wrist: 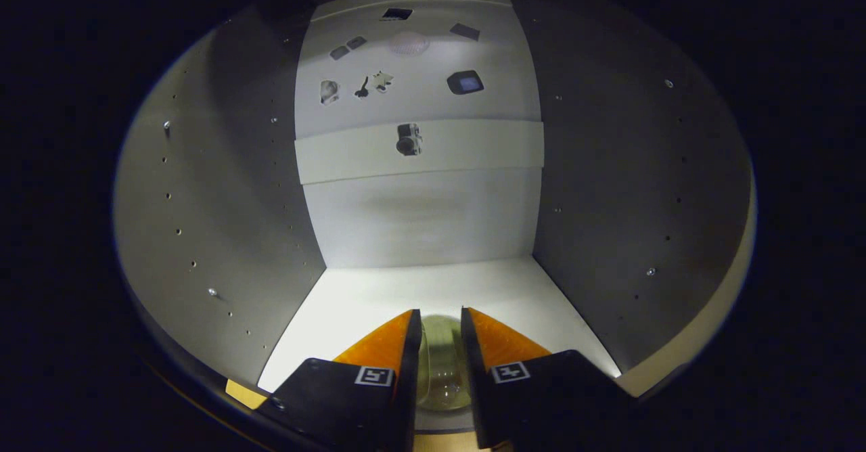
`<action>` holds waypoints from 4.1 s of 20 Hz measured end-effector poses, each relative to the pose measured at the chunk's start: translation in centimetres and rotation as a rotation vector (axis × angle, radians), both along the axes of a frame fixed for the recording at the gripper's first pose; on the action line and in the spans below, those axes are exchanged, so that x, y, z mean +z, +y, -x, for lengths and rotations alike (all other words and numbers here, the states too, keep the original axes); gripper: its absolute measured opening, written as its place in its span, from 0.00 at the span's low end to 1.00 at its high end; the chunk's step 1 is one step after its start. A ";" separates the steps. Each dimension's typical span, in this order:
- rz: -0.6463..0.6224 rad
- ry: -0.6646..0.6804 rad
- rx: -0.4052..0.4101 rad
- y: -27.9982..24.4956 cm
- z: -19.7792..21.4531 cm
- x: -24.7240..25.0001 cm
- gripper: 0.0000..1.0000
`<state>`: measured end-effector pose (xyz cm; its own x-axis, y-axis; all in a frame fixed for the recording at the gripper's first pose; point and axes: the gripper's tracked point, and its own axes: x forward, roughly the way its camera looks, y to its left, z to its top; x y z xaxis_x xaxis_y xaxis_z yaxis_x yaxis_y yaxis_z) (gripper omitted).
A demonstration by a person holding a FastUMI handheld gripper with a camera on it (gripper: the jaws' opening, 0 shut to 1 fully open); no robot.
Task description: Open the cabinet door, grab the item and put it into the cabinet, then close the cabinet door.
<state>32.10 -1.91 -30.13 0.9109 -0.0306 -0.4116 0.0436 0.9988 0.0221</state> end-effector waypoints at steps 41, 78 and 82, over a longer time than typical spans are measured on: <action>0.164 -0.368 -0.074 -17.0 51.3 19.4 0.97; -0.013 -0.338 0.264 1.5 37.9 15.5 0.98; 0.051 -0.359 0.193 -0.3 38.2 16.2 0.98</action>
<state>-6.13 -2.18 -13.93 0.9873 0.1431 -0.0687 -0.1466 0.9880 -0.0482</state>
